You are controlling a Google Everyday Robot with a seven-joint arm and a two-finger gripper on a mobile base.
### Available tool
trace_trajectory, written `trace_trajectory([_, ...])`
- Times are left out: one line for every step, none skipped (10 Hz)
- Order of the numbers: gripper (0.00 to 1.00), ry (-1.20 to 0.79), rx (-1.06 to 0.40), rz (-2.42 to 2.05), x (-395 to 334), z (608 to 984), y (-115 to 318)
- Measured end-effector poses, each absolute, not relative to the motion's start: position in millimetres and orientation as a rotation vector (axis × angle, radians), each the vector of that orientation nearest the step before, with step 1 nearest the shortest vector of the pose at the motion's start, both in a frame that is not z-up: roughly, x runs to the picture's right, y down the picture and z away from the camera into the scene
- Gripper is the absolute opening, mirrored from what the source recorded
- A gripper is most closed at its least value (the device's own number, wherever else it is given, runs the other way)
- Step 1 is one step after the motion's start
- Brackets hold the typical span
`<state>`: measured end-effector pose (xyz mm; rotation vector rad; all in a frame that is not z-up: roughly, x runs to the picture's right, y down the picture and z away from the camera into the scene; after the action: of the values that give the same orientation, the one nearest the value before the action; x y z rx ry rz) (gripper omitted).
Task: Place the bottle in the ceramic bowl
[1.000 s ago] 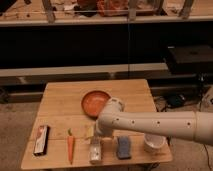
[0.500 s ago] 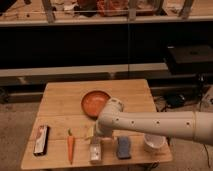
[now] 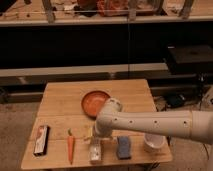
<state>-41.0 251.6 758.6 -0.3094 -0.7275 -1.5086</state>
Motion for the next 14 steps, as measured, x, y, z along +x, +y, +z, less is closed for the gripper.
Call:
trace_trajectory([0.80,-0.728,-0.311,-1.507,-41,759,252])
trace_trajectory([0.80,-0.728,-0.312,-1.508,-41,760,253])
trace_trajectory([0.80,-0.729,-0.313,-1.508,-41,761,253])
trace_trajectory([0.80,-0.730,-0.314,-1.509,-42,762,253])
trace_trajectory([0.80,-0.731,-0.317,-1.511,-42,763,254])
trace_trajectory([0.80,-0.731,-0.318,-1.512,-43,764,255])
trace_trajectory([0.80,-0.733,-0.320,-1.510,-44,765,256])
trace_trajectory([0.80,-0.733,-0.322,-1.510,-44,765,256])
trace_trajectory([0.80,-0.733,-0.323,-1.510,-44,766,257])
trace_trajectory([0.80,-0.732,-0.324,-1.510,-44,768,257])
trace_trajectory([0.80,-0.732,-0.324,-1.508,-43,768,257])
trace_trajectory([0.80,-0.730,-0.324,-1.510,-43,769,256])
trace_trajectory([0.80,-0.730,-0.324,-1.511,-44,770,257])
trace_trajectory([0.80,-0.730,-0.325,-1.514,-44,771,257])
